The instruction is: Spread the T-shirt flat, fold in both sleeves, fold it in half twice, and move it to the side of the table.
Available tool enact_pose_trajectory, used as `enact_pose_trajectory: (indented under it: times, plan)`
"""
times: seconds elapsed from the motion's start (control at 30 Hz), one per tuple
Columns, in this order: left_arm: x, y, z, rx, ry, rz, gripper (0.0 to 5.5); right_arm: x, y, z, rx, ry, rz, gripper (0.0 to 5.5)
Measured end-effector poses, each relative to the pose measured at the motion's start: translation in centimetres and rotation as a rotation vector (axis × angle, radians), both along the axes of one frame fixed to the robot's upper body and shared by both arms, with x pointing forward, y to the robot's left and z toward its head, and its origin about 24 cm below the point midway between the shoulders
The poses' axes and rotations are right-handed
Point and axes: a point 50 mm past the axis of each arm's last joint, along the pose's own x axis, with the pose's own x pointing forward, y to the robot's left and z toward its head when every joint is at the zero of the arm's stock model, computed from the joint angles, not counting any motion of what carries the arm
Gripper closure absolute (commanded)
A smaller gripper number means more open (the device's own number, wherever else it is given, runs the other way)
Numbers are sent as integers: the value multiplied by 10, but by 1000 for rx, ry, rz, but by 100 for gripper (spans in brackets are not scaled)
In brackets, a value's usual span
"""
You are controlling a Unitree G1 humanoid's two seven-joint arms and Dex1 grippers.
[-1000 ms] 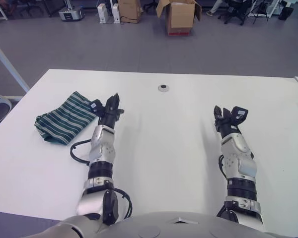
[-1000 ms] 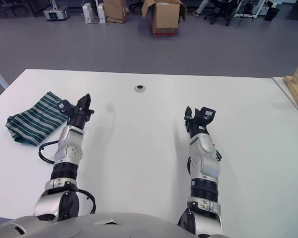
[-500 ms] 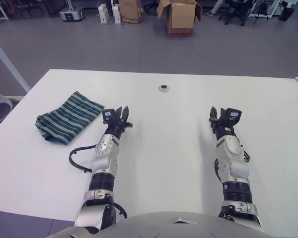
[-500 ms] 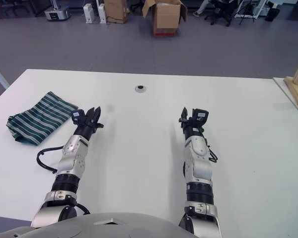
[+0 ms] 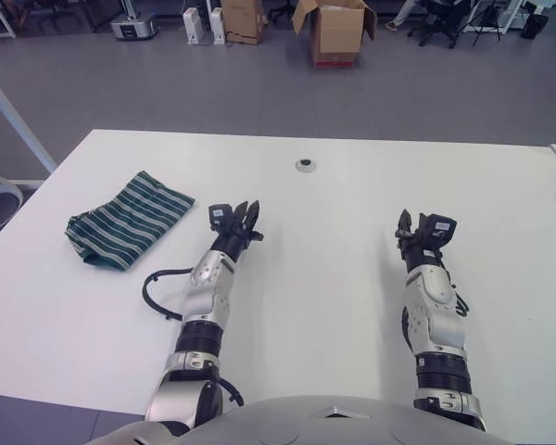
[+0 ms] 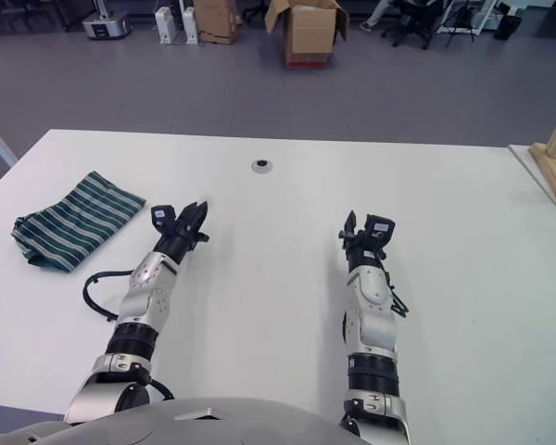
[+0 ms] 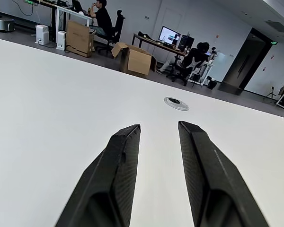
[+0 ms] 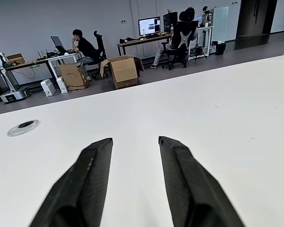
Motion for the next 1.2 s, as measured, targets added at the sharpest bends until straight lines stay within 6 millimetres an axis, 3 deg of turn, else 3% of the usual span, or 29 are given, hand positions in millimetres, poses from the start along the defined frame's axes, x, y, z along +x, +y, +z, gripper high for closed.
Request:
enact_pose_trajectory:
  times: [0.23,0.4,0.7,1.03,1.2]
  plan:
    - [5,-3,10,-55,0,-10,403,-6,-7,3,-24,-19,-29,368]
    - [1,-5,7,-77,22,4,403,-17,-19,-3,-78,16,-42,368]
    - [-2,-9,7,-109,24,8,403,-18,-34,-1,-119,20,-69,368]
    - [-13,4,-10,-22,66,75,403,-8,-35,13,-179,-4,-14,368]
    - [-12,21,-16,12,86,113,403,-7,-27,11,-165,-2,-6,368]
